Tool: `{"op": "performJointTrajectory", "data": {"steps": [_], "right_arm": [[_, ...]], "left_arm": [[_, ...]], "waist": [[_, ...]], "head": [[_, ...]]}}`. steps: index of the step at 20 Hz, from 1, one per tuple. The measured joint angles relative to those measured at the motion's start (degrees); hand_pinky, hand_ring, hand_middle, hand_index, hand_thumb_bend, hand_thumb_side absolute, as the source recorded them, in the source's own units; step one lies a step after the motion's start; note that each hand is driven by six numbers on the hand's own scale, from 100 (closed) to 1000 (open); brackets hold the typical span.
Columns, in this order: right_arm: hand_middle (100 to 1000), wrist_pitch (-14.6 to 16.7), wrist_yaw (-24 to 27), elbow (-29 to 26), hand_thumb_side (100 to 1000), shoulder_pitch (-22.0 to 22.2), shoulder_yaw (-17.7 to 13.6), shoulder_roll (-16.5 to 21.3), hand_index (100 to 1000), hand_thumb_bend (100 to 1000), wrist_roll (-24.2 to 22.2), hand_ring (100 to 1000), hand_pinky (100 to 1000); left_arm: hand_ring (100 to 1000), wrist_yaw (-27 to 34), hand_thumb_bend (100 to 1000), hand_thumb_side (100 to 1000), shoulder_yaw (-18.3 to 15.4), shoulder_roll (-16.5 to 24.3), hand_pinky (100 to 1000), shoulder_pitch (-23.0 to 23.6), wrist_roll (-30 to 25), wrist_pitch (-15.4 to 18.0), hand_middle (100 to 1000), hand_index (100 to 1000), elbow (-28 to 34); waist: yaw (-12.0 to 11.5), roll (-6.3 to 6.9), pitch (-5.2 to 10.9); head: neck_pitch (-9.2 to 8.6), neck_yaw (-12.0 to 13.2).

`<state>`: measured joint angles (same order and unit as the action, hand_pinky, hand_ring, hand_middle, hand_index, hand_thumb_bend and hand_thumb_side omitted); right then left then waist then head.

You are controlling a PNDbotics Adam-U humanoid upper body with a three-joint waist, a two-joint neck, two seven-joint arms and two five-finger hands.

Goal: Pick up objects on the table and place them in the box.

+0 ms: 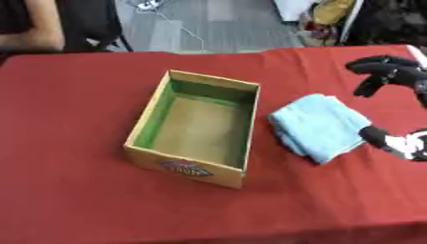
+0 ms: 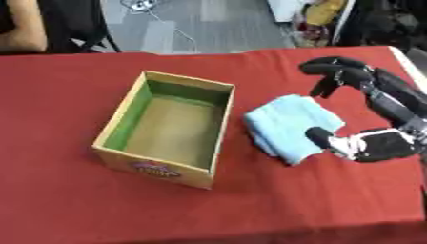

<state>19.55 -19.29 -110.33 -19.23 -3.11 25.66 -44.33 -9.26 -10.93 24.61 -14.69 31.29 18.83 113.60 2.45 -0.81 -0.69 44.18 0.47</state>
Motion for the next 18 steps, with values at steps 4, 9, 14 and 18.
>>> {"op": "performJointTrajectory", "data": {"steps": [4,9,14,18], "right_arm": [[920,1.5,-3.4,9.5,609,-4.3,2.6,3.0,988,405,1.5,614,559],[923,4.0,-8.6,19.8,570,-7.8,5.3,3.1,987,255,4.0,600,544],[923,6.2,-12.2,25.5,554,-9.5,6.5,3.1,980,283,6.2,595,537],[915,7.3,-14.2,27.9,549,-10.0,7.0,3.1,975,386,7.3,591,532]], "left_arm": [[307,0.2,100,732,0.0,0.0,275,0.0,-0.1,-0.1,489,649,0.0],[307,0.4,100,728,0.2,0.0,276,-0.1,-0.2,-0.2,489,649,0.0],[307,0.4,100,728,0.3,0.0,276,-0.1,-0.3,-0.1,489,649,0.0],[307,0.4,100,729,0.4,0.0,276,-0.3,-0.4,0.0,490,649,0.0]], "waist": [[-0.5,-0.01,-0.05],[-0.9,0.00,-0.12],[-1.0,0.00,-0.12],[-1.1,0.00,-0.12]], "head": [[0.00,0.0],[0.00,0.0],[0.00,0.0],[0.00,0.0]]}}
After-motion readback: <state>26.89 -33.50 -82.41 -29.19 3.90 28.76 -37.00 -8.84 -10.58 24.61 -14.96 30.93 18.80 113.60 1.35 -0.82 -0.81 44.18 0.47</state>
